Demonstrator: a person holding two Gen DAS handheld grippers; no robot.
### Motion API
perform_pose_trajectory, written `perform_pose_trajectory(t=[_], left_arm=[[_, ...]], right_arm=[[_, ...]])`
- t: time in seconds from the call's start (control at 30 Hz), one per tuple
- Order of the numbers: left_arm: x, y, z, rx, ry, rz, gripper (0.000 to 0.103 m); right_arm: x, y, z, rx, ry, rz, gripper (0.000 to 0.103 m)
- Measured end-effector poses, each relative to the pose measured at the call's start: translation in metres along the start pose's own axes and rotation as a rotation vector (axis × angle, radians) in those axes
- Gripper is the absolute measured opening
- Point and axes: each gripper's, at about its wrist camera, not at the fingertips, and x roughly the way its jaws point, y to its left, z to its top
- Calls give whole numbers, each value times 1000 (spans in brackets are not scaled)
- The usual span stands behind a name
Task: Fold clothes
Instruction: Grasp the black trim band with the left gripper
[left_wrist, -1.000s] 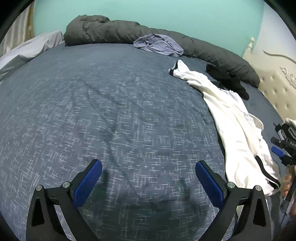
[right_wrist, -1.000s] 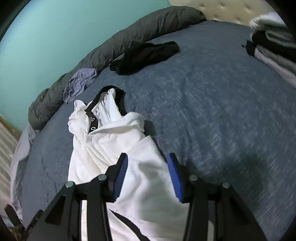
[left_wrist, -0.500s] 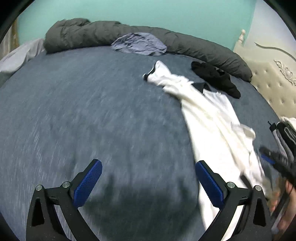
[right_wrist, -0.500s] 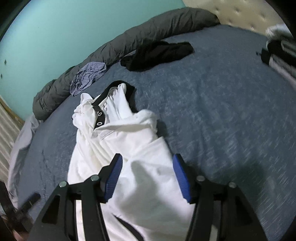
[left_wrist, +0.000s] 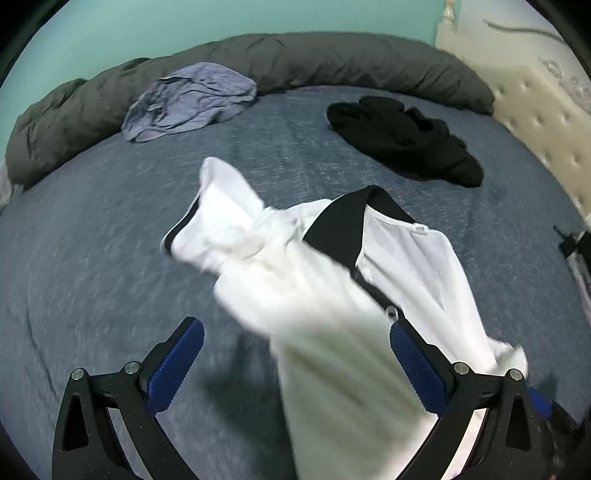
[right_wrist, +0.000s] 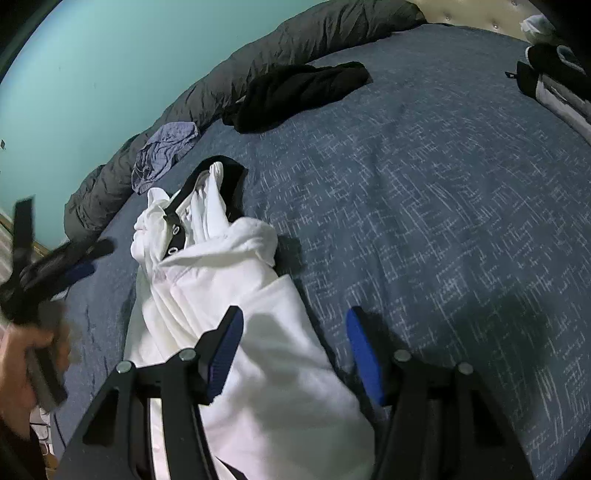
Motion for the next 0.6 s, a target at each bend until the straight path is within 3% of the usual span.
perform_pose_trajectory(t=[0.2, 0.33, 0.47, 0.6], left_arm=[[25, -23, 18, 98, -5, -16, 101], [42, -36, 29, 154, 1, -44, 85], [55, -41, 33, 179, 13, -43, 78], [67, -43, 34, 196, 30, -22, 65]], right_arm=[[-1, -4, 3, -10, -6, 4, 62], [0, -9, 4, 6, -2, 20, 62], [0, -11, 3, 15, 3, 29, 62], [1, -13, 4, 21, 3, 33, 62]])
